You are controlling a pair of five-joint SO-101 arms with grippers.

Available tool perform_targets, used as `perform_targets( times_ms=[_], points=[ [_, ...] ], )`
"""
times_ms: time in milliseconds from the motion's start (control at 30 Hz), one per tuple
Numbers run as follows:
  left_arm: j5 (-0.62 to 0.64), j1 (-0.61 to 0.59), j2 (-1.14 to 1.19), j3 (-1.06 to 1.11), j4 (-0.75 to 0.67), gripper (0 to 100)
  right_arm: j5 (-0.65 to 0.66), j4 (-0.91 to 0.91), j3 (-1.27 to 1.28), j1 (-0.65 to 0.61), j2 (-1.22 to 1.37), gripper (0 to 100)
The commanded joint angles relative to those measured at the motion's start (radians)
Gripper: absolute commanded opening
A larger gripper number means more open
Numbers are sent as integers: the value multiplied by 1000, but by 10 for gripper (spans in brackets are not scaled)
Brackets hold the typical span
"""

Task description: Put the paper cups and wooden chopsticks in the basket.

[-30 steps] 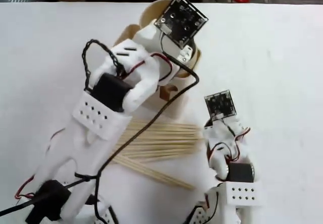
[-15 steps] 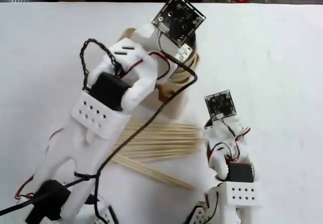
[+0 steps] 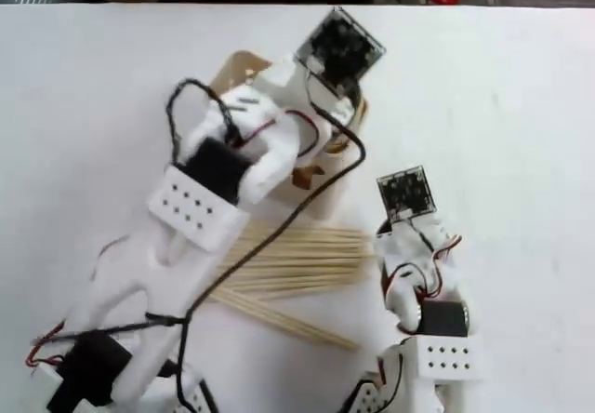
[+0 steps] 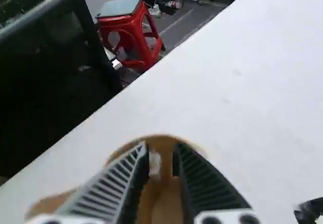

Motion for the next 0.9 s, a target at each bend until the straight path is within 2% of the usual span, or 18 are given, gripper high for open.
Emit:
perform_targets(
  times_ms=[0, 200, 433, 667, 867],
  points=[
    [0, -28, -7, 140, -153, 102, 15, -31, -6, 10, -15, 21],
    [0, -42, -5, 338, -351, 102, 15, -31, -6, 10, -15, 21],
    [0, -36, -5, 466, -470, 102, 15, -31, -6, 10, -15, 21],
    [2, -64, -16, 368, -457, 102, 15, -31, -6, 10, -13, 21],
    [8, -81, -16, 146, -259, 102, 15, -31, -6, 8, -13, 21]
  ],
)
